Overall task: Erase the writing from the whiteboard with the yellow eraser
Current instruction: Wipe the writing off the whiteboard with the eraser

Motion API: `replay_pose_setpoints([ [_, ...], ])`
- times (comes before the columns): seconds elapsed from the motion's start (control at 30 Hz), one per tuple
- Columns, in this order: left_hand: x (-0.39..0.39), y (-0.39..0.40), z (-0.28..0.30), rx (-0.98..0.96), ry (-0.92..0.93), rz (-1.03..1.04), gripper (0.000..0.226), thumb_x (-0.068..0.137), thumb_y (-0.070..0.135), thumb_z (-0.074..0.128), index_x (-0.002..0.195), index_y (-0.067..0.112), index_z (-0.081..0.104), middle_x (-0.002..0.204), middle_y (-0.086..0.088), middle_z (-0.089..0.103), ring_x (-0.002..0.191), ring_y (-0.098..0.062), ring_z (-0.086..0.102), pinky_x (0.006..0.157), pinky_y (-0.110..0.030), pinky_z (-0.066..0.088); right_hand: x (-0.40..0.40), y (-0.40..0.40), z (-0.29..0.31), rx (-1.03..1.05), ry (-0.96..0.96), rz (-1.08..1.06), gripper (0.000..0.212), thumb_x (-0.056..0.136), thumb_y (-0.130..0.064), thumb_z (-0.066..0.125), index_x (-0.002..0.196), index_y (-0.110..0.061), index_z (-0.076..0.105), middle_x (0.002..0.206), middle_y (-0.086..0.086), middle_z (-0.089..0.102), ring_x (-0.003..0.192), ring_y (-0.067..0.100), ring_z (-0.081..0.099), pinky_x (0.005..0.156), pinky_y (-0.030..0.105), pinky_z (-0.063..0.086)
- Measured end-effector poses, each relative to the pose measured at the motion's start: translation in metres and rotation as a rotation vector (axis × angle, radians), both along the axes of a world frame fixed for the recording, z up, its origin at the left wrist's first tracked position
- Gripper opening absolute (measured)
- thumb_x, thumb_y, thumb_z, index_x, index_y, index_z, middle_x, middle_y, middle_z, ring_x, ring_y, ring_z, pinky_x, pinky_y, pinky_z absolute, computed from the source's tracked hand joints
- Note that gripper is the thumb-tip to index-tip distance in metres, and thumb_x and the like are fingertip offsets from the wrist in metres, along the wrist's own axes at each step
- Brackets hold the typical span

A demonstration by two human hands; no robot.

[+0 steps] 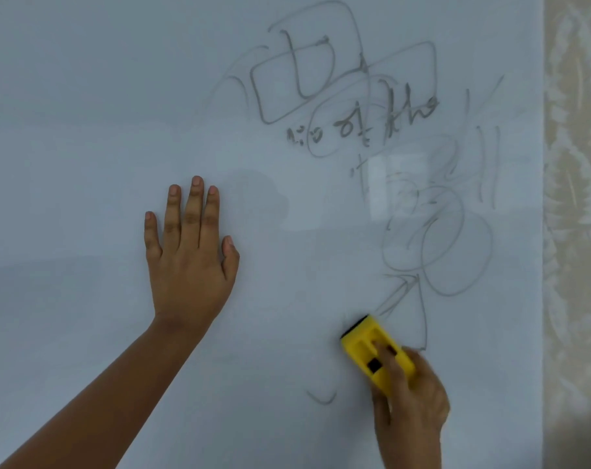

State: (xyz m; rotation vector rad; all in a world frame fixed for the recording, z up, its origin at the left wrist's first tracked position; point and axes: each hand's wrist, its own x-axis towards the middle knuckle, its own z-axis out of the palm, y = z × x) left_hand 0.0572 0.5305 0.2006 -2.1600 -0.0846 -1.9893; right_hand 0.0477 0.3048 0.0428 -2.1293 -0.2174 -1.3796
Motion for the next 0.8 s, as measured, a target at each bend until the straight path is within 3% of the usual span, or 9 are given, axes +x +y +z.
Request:
replay_pose_setpoints([
  [0.1, -0.001, 0.0, -0.001, 0.0, -0.007, 0.009, 0.056, 0.096, 0.027, 0.029, 0.148, 0.009, 0.024, 0.155, -0.012, 0.025, 0.143, -0.029, 0.017, 0.115, -0.048, 0.009, 0.006, 0.001, 0.031, 0.107, 0.031, 0.012, 0.071, 0.063, 0.002, 0.075, 0.115, -0.03, 0.04, 0.11, 0.031, 0.06, 0.088, 0.05, 0.06, 0.075, 0.061, 0.049],
  [0.23, -0.002, 0.0, -0.001, 0.004, -0.008, 0.011, 0.056, 0.096, 0.027, 0.029, 0.148, 0.009, 0.025, 0.154, -0.012, 0.026, 0.143, -0.029, 0.018, 0.115, -0.048, 0.009, -0.01, 0.021, 0.007, -0.01, 0.101, 0.071, 0.048, 0.063, -0.023, 0.054, 0.11, -0.031, 0.046, 0.097, 0.026, 0.068, 0.073, 0.043, 0.067, 0.065, 0.053, 0.055],
  [0.33, -0.001, -0.001, 0.0, -0.001, -0.008, 0.012, 0.056, 0.095, 0.028, 0.029, 0.148, 0.008, 0.026, 0.154, -0.013, 0.027, 0.143, -0.029, 0.018, 0.115, -0.048, 0.009, -0.011, 0.006, -0.015, 0.003, 0.176, 0.032, 0.041, 0.063, -0.028, 0.044, 0.102, -0.036, 0.053, 0.09, 0.026, 0.07, 0.063, 0.041, 0.067, 0.057, 0.051, 0.056],
  [0.4, -0.001, -0.002, -0.001, -0.005, -0.006, 0.014, 0.056, 0.095, 0.027, 0.029, 0.148, 0.009, 0.026, 0.154, -0.013, 0.027, 0.143, -0.029, 0.018, 0.115, -0.049, 0.009, -0.002, -0.015, -0.006, 0.066, 0.121, -0.056, 0.043, 0.066, -0.018, 0.061, 0.105, -0.034, 0.061, 0.098, 0.032, 0.066, 0.069, 0.048, 0.065, 0.061, 0.057, 0.055],
  [0.5, 0.0, -0.003, -0.001, -0.004, -0.003, 0.019, 0.056, 0.095, 0.027, 0.03, 0.148, 0.009, 0.025, 0.154, -0.012, 0.026, 0.143, -0.029, 0.017, 0.115, -0.049, 0.009, 0.012, -0.026, 0.018, 0.255, 0.163, -0.121, 0.068, 0.06, 0.005, 0.078, 0.122, -0.013, 0.057, 0.113, 0.035, 0.056, 0.09, 0.054, 0.056, 0.075, 0.063, 0.047],
  [0.6, 0.0, -0.002, -0.001, -0.008, -0.005, 0.019, 0.056, 0.095, 0.027, 0.029, 0.148, 0.009, 0.024, 0.155, -0.012, 0.024, 0.144, -0.029, 0.016, 0.115, -0.048, 0.007, 0.011, -0.004, 0.031, 0.255, 0.165, -0.032, 0.074, 0.06, 0.003, 0.079, 0.126, -0.014, 0.052, 0.116, 0.034, 0.054, 0.094, 0.054, 0.055, 0.077, 0.061, 0.046],
  [0.67, 0.0, -0.001, -0.001, -0.008, -0.008, 0.018, 0.056, 0.095, 0.027, 0.028, 0.148, 0.009, 0.024, 0.155, -0.012, 0.024, 0.144, -0.029, 0.016, 0.115, -0.048, 0.007, 0.006, 0.012, 0.016, 0.158, 0.148, 0.033, 0.075, 0.051, -0.001, 0.084, 0.119, -0.019, 0.058, 0.108, 0.032, 0.061, 0.083, 0.051, 0.061, 0.069, 0.06, 0.051],
  [0.73, 0.001, -0.001, -0.001, 0.0, -0.011, 0.019, 0.056, 0.096, 0.027, 0.027, 0.148, 0.009, 0.024, 0.155, -0.012, 0.024, 0.144, -0.029, 0.016, 0.115, -0.048, 0.008, -0.001, 0.015, -0.003, 0.091, 0.155, 0.065, 0.061, 0.057, -0.019, 0.073, 0.115, -0.027, 0.055, 0.102, 0.028, 0.066, 0.074, 0.045, 0.066, 0.061, 0.055, 0.055],
  [0.8, 0.001, 0.0, -0.002, 0.001, -0.016, 0.024, 0.055, 0.096, 0.027, 0.027, 0.148, 0.009, 0.024, 0.155, -0.012, 0.024, 0.144, -0.029, 0.016, 0.115, -0.049, 0.009, 0.002, 0.003, -0.01, 0.121, 0.135, 0.026, 0.055, 0.063, -0.025, 0.063, 0.115, -0.029, 0.046, 0.103, 0.029, 0.065, 0.073, 0.046, 0.065, 0.06, 0.055, 0.055],
])
